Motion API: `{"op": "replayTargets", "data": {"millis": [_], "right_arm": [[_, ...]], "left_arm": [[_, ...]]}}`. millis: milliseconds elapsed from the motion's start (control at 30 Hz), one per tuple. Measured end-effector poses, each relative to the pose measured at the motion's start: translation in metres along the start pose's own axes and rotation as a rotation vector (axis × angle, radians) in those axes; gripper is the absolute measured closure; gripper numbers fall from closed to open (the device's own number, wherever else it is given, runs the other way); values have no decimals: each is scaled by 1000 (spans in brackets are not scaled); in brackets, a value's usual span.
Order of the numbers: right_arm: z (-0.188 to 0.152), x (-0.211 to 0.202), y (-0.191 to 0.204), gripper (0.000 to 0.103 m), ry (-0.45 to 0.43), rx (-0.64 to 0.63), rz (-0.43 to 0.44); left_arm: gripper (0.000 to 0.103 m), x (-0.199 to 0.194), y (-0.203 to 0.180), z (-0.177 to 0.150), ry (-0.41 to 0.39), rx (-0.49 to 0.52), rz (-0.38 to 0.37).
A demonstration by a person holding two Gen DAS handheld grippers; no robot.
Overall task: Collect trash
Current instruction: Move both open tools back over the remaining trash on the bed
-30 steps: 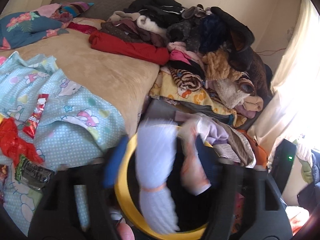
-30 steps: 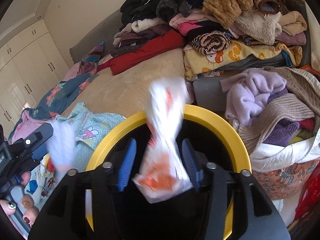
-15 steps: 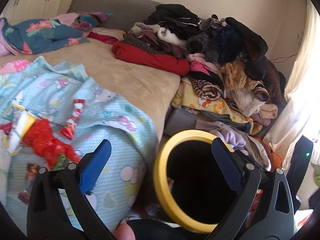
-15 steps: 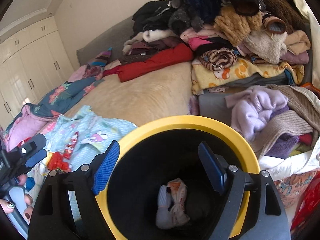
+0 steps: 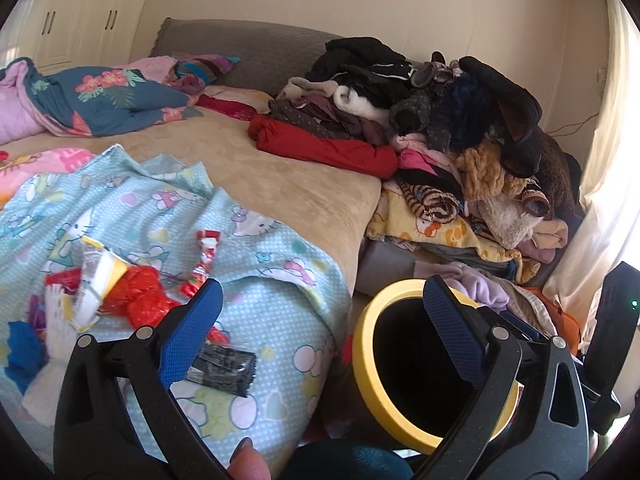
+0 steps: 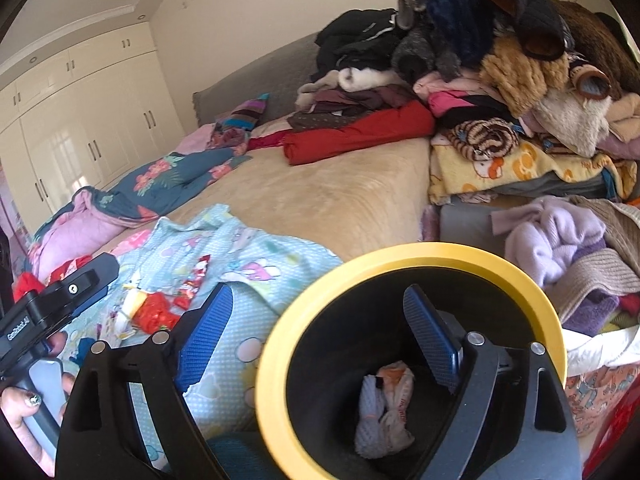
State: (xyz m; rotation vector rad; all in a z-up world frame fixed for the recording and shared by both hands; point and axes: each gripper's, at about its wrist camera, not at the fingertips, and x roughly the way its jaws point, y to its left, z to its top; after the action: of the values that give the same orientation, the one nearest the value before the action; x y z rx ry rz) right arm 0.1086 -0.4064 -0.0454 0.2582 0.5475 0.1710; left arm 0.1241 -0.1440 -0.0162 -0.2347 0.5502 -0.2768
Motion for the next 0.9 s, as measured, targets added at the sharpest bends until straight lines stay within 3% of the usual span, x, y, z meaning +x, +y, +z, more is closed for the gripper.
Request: {"op": "replayTargets", "data": {"millis": [900], "right_arm": [[-18,6,109,13,36,-146,126]], "left_arm": [[11,-52,77,11,-90,-47,141]]}}
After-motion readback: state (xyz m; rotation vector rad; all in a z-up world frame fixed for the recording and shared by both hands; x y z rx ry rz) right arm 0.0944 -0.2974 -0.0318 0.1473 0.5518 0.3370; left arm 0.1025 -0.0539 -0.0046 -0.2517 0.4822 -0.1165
